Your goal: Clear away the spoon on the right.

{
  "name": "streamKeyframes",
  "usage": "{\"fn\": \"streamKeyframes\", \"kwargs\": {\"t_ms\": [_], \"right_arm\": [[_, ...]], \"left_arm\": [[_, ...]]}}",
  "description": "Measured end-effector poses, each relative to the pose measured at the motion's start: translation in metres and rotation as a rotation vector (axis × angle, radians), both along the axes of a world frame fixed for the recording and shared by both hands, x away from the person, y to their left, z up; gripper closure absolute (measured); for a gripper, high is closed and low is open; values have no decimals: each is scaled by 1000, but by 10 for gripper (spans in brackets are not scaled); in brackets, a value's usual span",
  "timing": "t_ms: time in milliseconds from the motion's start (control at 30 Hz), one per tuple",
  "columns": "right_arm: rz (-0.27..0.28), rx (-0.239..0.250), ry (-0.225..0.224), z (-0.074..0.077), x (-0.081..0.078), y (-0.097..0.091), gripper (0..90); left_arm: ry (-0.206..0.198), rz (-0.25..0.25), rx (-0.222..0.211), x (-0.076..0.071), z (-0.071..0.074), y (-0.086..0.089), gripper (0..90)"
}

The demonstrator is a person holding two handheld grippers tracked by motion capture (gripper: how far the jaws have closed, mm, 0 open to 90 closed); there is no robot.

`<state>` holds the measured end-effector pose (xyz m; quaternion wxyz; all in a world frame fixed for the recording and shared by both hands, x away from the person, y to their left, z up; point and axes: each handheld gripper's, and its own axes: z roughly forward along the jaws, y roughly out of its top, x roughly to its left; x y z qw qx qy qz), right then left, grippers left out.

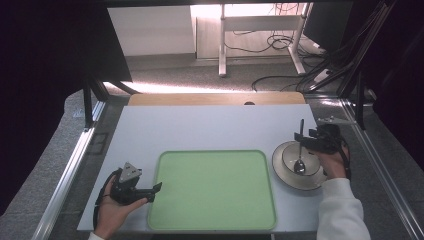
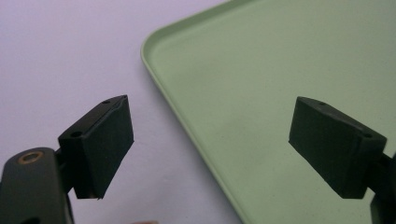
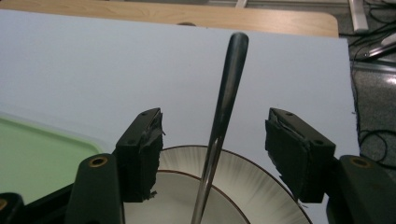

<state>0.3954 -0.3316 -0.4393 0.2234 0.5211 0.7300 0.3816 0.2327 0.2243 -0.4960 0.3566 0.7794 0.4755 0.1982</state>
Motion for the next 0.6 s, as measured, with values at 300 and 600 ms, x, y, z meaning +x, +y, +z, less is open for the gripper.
{"fn": "streamKeyframes", "kwargs": {"t_ms": [300, 600], "right_arm": [[-15, 13, 35, -7, 12, -3, 482], [-23, 47, 95, -13, 17, -5, 645]], "left_arm": [[-5, 5, 5, 0, 1, 0, 133], [-5, 6, 12, 0, 0, 2, 133]]}}
